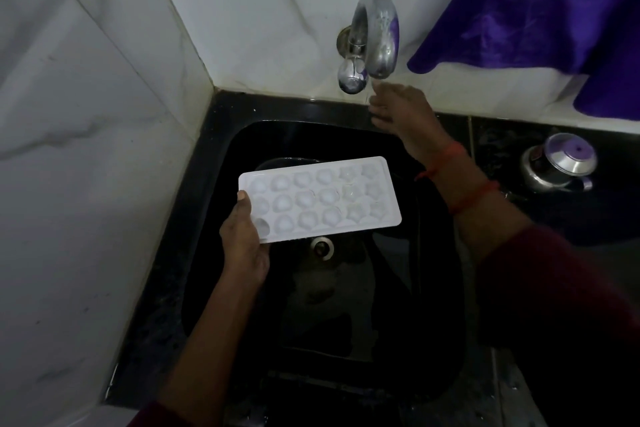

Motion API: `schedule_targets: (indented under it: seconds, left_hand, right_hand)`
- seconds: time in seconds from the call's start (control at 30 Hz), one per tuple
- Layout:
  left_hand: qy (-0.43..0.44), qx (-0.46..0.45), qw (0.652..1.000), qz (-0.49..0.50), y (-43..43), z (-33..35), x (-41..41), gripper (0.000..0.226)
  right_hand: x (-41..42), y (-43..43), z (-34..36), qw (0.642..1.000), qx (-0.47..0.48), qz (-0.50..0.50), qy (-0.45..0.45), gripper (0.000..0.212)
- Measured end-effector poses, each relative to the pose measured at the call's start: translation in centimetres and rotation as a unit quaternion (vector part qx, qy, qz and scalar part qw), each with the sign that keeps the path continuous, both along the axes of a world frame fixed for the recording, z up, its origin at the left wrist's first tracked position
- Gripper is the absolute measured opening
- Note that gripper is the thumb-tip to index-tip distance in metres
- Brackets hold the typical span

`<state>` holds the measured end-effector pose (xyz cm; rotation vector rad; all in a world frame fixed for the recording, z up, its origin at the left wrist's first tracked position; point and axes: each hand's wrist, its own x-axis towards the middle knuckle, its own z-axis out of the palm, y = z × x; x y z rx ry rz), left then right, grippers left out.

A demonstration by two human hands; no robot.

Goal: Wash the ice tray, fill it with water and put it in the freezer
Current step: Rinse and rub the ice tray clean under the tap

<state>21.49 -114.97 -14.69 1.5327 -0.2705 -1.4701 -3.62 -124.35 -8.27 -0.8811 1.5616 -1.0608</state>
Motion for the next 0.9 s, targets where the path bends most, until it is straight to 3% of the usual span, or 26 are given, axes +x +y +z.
schedule_targets:
  seconds: [0.33,0.9]
  left_hand:
    - [-0.006,-0.013,1.000,0.002,-0.6,0.5,-0.6,0.036]
    - [-0.001,-0.018,0.999,0.028,-1.9,0.4,-1.2,0.031]
  right_hand:
    - [1.5,-5.1,1.5,0.985,0.024,-0.021,-0.169,0.012]
    - [0.4,-7.7,-0.3,0.998,0.031,-0.031,-0.042,0.018]
